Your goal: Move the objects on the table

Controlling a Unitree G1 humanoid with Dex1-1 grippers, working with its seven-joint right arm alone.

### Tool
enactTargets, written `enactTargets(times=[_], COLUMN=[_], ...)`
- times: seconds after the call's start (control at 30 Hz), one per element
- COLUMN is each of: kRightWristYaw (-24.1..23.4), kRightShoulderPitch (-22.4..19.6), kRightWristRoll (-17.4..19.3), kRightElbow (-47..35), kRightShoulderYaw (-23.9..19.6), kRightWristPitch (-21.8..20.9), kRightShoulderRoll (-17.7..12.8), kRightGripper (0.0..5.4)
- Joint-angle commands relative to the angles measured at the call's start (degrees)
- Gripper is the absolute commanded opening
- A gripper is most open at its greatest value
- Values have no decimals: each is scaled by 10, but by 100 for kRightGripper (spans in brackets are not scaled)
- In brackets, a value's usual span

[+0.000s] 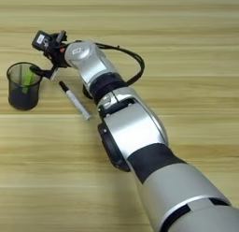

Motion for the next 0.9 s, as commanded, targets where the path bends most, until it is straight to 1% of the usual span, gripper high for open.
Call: enactTargets(times=[0.03,0.23,0.47,0.7,0.9], kRightWristYaw=[-10,-10,-11,-9,0], kRightShoulderPitch=[-41,-41,-41,-41,-34], kRightWristRoll=[2,1,5,4,9], kRightElbow=[-31,-31,-32,-34,-57], kRightShoulderYaw=[-3,-3,-5,-4,-4], kRightWristPitch=[-15,-14,-15,-15,-12], kRightShoulderRoll=[-12,-15,-9,-10,-5], kRightGripper=[539,539,539,539,539])
